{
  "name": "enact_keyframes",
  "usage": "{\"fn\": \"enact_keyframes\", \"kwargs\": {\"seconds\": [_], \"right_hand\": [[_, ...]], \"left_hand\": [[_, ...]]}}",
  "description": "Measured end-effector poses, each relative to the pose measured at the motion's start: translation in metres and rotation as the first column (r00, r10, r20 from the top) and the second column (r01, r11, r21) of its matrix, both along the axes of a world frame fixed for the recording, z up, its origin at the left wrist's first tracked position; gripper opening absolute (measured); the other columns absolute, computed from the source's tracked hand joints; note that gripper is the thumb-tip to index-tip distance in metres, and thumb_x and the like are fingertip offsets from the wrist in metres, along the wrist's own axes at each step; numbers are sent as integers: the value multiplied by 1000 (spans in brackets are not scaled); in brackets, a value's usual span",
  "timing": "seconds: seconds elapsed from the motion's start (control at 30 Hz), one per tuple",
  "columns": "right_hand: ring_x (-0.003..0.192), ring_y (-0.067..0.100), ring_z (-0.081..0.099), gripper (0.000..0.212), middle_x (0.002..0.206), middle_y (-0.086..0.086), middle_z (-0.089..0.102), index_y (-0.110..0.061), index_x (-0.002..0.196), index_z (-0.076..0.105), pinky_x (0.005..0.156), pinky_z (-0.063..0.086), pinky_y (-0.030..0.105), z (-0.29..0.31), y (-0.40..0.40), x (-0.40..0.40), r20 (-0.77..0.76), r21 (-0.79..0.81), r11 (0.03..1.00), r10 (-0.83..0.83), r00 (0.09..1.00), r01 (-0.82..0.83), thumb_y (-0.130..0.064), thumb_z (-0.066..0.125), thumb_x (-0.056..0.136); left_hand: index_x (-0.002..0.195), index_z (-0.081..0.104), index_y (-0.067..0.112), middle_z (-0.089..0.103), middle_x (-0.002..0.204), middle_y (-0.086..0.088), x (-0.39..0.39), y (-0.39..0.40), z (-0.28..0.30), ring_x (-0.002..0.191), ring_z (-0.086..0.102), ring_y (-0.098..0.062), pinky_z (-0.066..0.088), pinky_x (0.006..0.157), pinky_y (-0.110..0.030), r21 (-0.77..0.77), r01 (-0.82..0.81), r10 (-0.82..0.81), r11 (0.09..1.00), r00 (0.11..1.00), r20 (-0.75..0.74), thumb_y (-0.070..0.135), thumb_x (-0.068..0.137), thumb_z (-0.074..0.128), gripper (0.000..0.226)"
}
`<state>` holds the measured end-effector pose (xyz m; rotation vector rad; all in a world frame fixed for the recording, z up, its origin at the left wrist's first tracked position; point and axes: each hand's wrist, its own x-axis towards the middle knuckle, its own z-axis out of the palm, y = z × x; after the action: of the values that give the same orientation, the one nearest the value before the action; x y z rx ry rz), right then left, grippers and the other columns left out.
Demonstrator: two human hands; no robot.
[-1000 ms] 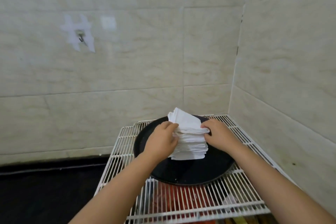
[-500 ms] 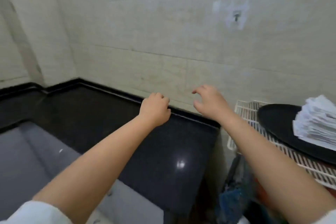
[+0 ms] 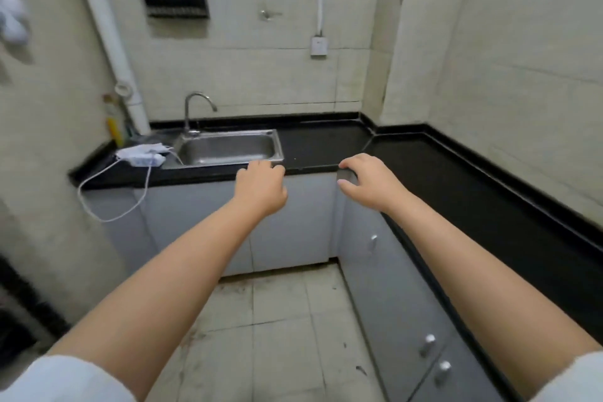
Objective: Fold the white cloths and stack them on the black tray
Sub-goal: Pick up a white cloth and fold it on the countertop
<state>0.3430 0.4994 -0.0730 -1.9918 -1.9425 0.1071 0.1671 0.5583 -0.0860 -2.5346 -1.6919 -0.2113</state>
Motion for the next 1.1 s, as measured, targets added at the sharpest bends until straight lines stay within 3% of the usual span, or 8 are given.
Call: {"fn": "enact_keyframes", "kwargs": {"seconds": [0.27, 0.57, 0.8, 0.97, 1.1], "right_hand": [[130, 27, 39, 47, 138, 11, 45, -10, 132, 43, 107, 35, 39, 1, 258, -57, 42, -9, 955, 296, 954, -296, -27, 51, 89], [127, 30, 41, 42, 135, 15, 48, -7, 128, 48, 106, 36, 41, -15, 476, -182, 10, -82, 820, 569, 822, -566, -22, 52, 89], [121, 32, 46, 39, 129, 20, 53, -5, 124, 51, 102, 39, 38, -65, 642, -295, 16, -176, 758, 640, 768, -628, -19, 53, 88], [108, 34, 56, 28, 117, 23, 61, 0, 110, 59, 87, 43, 35, -91, 755, -363, -11, -284, 748, 623, 782, -600, -15, 50, 87], [111, 31, 55, 33, 120, 19, 60, -2, 119, 54, 90, 43, 33, -133, 820, -401, -33, -409, 712, 614, 788, -572, -17, 49, 89]], "left_hand": [[124, 50, 8, 50, 128, -15, -83, 200, -1, 122, 44, -33, 41, 96, -41, 4, -321, 321, 947, 947, 14, 25, 92, 44, 36], [129, 49, 10, 49, 132, -14, -210, 358, -14, 124, 43, -32, 41, 97, -41, -67, -612, 614, 788, 789, 21, 27, 92, 46, 40], [126, 49, 11, 50, 127, -16, -319, 506, -64, 119, 47, -34, 43, 96, -42, -139, -654, 662, 744, 750, 14, 26, 92, 47, 38], [123, 50, 9, 48, 127, -15, -382, 609, -85, 119, 45, -33, 42, 95, -43, -219, -615, 621, 757, 782, -53, 25, 93, 44, 35], [125, 50, 8, 48, 130, -14, -411, 669, -108, 121, 45, -31, 42, 95, -41, -298, -589, 607, 751, 794, -42, 25, 93, 43, 36]]}}
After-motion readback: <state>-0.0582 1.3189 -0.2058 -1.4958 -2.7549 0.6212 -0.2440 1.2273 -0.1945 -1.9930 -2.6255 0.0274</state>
